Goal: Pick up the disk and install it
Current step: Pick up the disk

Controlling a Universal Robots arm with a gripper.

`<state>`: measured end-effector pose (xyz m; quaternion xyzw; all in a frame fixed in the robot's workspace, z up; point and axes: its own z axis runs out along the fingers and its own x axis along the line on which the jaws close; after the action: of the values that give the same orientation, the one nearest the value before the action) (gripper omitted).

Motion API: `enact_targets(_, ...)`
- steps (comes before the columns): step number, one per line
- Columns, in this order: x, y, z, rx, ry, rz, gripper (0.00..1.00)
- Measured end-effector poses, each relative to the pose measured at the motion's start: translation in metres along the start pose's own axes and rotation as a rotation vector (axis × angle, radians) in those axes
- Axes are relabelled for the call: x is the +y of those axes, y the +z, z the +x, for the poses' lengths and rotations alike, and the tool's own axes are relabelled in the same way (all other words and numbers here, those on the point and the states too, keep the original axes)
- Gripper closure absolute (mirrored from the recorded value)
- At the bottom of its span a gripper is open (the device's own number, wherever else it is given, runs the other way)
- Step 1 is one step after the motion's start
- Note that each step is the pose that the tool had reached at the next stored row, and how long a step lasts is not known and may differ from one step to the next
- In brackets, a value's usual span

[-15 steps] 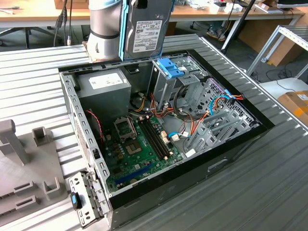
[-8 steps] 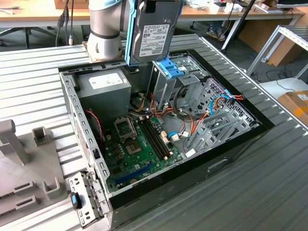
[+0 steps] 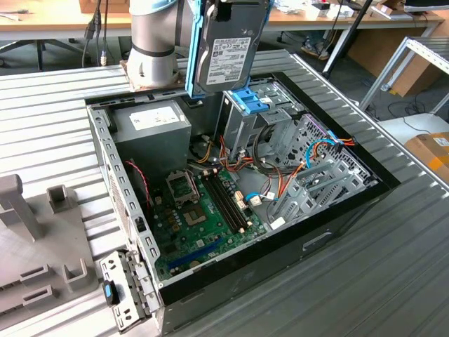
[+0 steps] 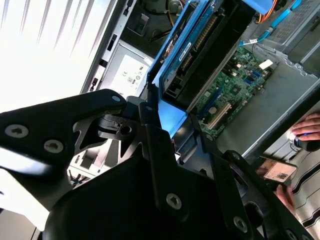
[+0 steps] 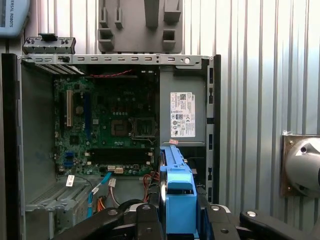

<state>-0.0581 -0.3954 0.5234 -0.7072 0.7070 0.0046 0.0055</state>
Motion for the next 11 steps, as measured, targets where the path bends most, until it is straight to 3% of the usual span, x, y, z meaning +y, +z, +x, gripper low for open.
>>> enact_targets(11,-0.0040,-0.0001,0.0067,0.0000,0.000,0.0000,0.64)
